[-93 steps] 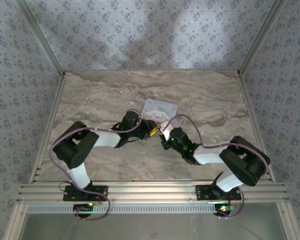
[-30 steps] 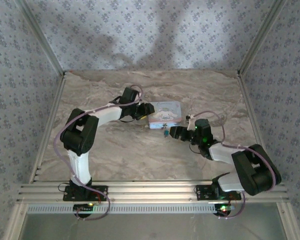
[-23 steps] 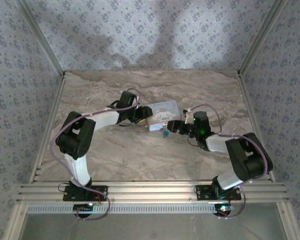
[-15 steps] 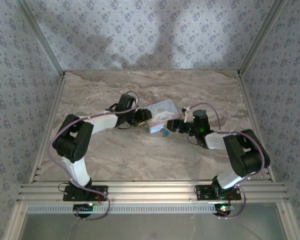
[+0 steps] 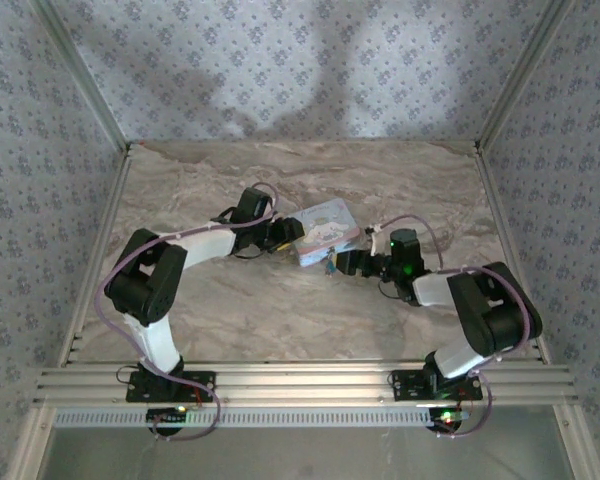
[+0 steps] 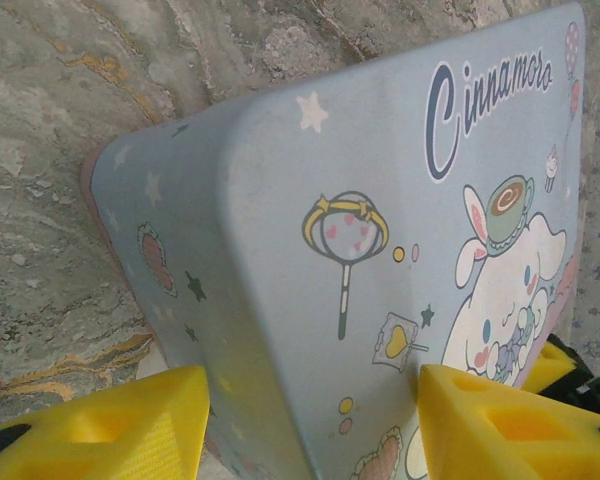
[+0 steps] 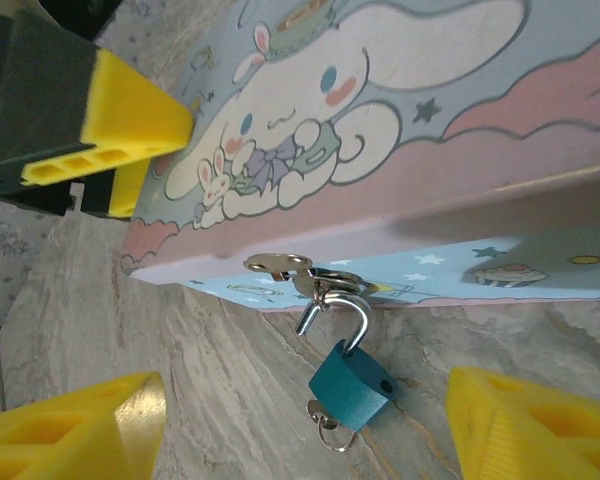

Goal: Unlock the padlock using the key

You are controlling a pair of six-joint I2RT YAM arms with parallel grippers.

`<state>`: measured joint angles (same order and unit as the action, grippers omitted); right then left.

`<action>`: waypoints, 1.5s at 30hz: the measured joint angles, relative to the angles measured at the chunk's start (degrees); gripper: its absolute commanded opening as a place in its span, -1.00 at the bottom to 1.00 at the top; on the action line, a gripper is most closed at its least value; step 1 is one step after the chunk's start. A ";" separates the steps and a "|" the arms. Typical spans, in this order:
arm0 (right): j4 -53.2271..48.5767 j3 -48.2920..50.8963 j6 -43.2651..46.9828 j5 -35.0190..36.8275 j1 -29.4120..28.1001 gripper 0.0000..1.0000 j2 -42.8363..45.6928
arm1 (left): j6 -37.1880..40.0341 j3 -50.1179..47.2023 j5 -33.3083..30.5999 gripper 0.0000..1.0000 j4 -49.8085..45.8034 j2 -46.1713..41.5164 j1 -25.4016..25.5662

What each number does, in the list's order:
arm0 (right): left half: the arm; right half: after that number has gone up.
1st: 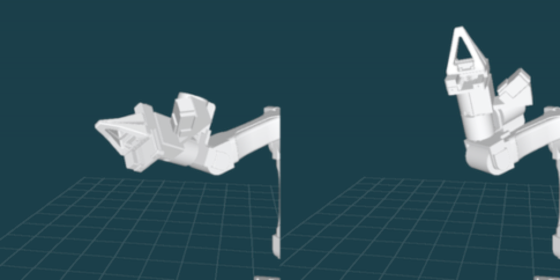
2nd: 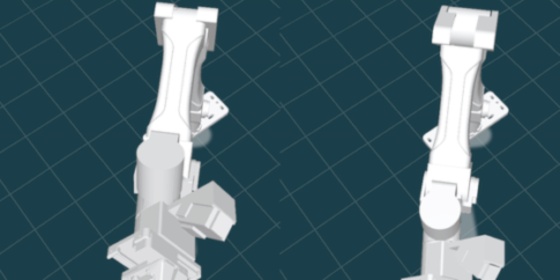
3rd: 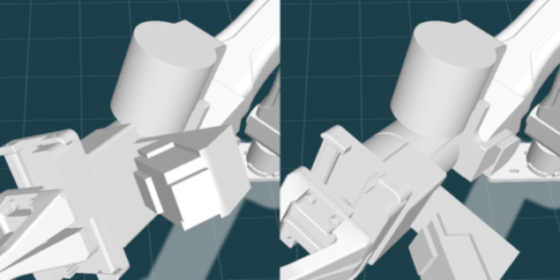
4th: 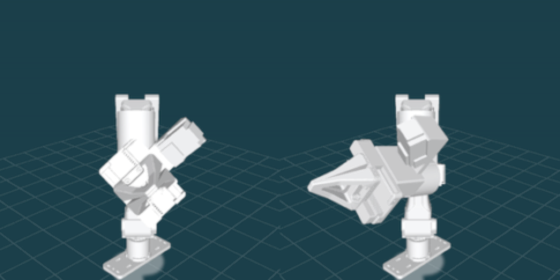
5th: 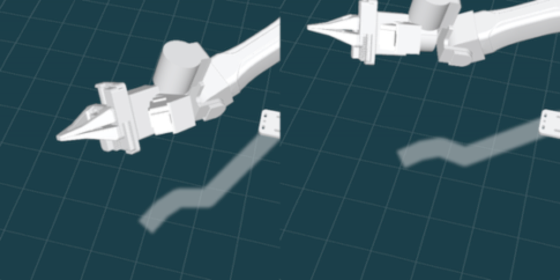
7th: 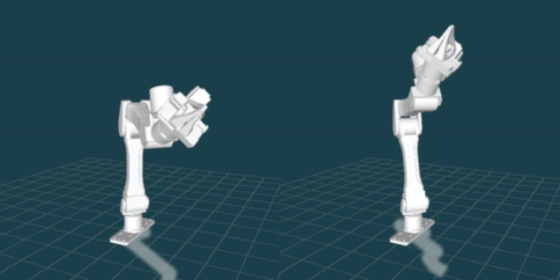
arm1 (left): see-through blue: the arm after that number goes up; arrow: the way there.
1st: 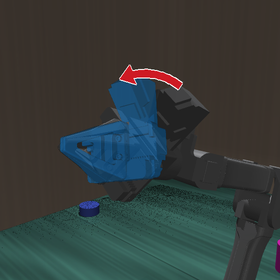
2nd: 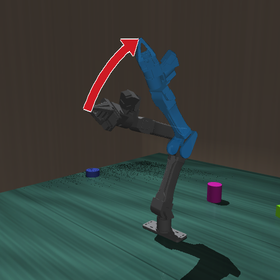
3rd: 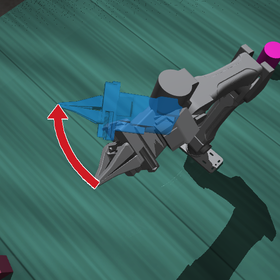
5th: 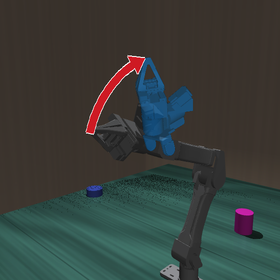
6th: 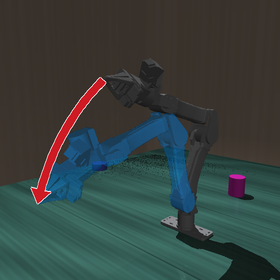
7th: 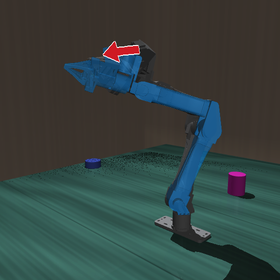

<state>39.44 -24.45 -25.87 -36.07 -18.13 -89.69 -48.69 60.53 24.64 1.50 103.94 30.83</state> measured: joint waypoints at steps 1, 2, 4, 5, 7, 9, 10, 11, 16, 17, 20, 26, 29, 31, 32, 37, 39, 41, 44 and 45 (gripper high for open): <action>0.11 -0.68 0.00 -0.28 -0.33 0.46 -1.29 | -0.04 0.00 -0.02 0.12 0.00 -0.02 0.04; 0.44 -1.31 -0.04 -0.55 -0.68 0.46 -2.47 | -0.04 -0.04 -0.04 0.12 0.04 -0.02 0.04; 1.27 -2.36 -0.09 -0.90 -1.18 0.44 -4.48 | -0.20 -0.15 -0.04 0.12 0.11 -0.02 0.04; 1.57 -2.84 -0.15 -1.03 -1.42 0.43 -5.31 | -0.28 -0.17 -0.04 0.11 0.11 -0.04 0.04; 2.14 -4.00 -0.20 -1.51 -1.86 0.40 -7.06 | -0.48 -0.31 -0.04 0.11 0.22 -0.13 0.04; 2.93 -4.87 -0.22 -1.95 -2.08 0.39 -8.44 | -0.48 -0.37 -0.22 0.11 0.24 -0.24 0.07; 3.43 -5.14 -0.22 -2.14 -2.12 0.37 -9.05 | -0.48 -0.39 -0.22 0.11 0.17 -0.33 0.11; 3.89 -5.31 -0.24 -2.36 -2.12 0.35 -9.55 | -0.48 -0.48 -0.24 0.11 0.17 -0.39 0.13; 5.16 -5.84 -0.81 -3.58 -2.16 0.26 -11.61 | -0.50 -0.68 -0.44 0.11 0.24 -0.55 0.17; 5.53 -5.92 -0.85 -3.82 -2.14 0.23 -11.91 | -0.50 -0.68 -0.46 0.11 0.20 -0.61 0.17; 5.97 -5.92 -1.11 -4.15 -2.16 0.17 -12.20 | -0.50 -0.68 -0.63 0.11 0.07 -0.68 0.20; 6.71 -5.92 -1.55 -5.42 -2.16 0.06 -12.44 | -0.50 -0.68 -0.68 0.11 0.07 -0.72 0.26; 6.78 -5.92 -1.70 -5.84 -2.14 0.00 -12.44 | -0.50 -0.68 -0.68 0.11 0.04 -0.72 0.26; 6.95 -5.92 -1.73 -6.03 -2.14 -0.03 -12.44 | -0.50 -0.68 -0.68 0.11 0.04 -0.72 0.26; 7.08 -5.90 -1.75 -6.03 -2.12 -0.05 -12.44 | -0.50 -0.68 -0.68 0.11 0.04 -0.72 0.26; 7.52 -5.31 -1.73 -6.34 -1.88 -0.11 -12.41 | -0.50 -0.68 -0.66 0.11 0.04 -0.72 0.31; 7.54 -5.16 -1.73 -6.43 -1.75 -0.14 -12.41 | -0.50 -0.68 -0.66 0.11 0.02 -0.72 0.31; 7.56 -4.98 -1.73 -6.45 -1.73 -0.20 -12.39 | -0.50 -0.68 -0.66 0.11 0.02 -0.72 0.31; 7.58 -4.59 -1.75 -6.40 -1.62 -0.27 -12.31 | -0.50 -0.68 -0.66 0.10 0.02 -0.72 0.31; 7.58 -4.42 -1.75 -6.38 -1.60 -0.30 -12.24 | -0.50 -0.68 -0.66 0.10 0.02 -0.72 0.31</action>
<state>47.03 -28.86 -27.62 -42.46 -19.73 -101.93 -49.19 59.86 23.99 1.52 103.22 31.14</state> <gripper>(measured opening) 0.372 0.554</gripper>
